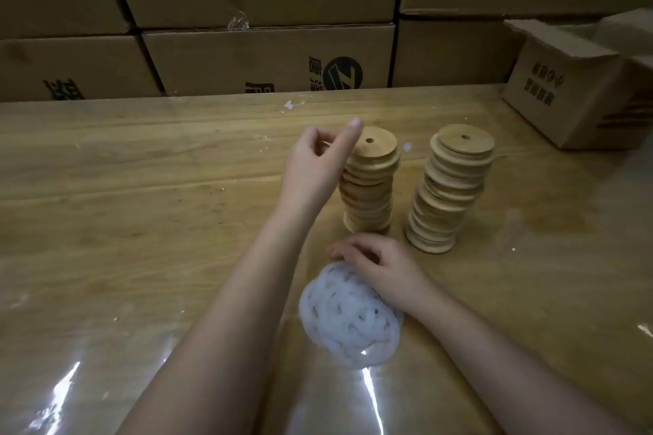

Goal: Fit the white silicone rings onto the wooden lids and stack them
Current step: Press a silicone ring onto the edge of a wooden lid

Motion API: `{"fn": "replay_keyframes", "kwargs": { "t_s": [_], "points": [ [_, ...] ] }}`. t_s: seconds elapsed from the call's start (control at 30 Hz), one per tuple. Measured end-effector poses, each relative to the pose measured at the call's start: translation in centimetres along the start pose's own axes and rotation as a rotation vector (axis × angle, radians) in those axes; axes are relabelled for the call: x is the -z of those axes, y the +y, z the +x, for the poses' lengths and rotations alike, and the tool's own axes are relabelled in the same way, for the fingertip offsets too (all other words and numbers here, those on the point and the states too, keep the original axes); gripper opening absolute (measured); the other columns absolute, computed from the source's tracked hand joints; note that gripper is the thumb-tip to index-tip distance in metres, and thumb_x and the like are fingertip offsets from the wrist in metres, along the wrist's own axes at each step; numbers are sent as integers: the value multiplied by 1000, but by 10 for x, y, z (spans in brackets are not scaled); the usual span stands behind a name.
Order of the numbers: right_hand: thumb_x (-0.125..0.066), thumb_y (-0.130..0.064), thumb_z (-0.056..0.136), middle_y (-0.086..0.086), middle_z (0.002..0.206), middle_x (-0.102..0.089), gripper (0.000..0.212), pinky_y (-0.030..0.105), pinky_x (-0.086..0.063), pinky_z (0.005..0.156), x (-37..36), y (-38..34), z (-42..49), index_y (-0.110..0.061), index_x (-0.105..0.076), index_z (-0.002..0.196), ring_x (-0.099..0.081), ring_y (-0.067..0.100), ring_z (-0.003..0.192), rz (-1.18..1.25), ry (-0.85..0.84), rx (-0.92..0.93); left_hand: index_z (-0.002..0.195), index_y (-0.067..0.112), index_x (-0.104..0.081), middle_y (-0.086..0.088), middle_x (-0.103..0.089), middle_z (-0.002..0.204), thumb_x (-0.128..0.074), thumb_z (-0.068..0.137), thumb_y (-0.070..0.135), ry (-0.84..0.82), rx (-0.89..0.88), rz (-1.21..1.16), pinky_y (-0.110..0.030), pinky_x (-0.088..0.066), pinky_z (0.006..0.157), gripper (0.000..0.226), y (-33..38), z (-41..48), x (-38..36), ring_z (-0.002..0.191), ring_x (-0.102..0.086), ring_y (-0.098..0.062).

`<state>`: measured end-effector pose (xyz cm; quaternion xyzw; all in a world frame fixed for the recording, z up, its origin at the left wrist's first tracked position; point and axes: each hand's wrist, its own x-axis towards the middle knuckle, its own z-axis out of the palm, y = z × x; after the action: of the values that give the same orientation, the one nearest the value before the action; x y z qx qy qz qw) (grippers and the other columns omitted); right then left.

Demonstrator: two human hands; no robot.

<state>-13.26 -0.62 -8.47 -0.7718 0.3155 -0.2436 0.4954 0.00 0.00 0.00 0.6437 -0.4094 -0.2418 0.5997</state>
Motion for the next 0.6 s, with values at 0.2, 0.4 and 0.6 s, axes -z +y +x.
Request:
{"fn": "replay_keyframes", "kwargs": {
  "t_s": [0.2,0.4,0.6],
  "points": [
    [-52,-28,92,-14,96,-71,19,38,-49,92,0,5,1,-36,-69,87,-62,2,96,30,6,18,77,22,-58,10,-56,71,-67,78,50,-33,148,46,-22,-36,53,30,9,5,-2,60,-48,-4],
    [-51,-28,92,-15,97,-70,21,37,-49,92,1,5,0,-37,-69,86,-62,1,98,87,-4,34,77,21,-60,12,-57,66,-68,80,42,-23,156,-14,-21,-36,53,23,13,8,3,57,-47,-2],
    [-59,-17,89,-14,105,-66,12,27,-44,96,14,5,-9,-22,-70,90,-57,-1,105,-142,-89,203,84,14,-61,11,-53,49,-66,85,34,119,159,-334,-15,-35,42,21,5,7,20,45,-48,-2]
  ]
}}
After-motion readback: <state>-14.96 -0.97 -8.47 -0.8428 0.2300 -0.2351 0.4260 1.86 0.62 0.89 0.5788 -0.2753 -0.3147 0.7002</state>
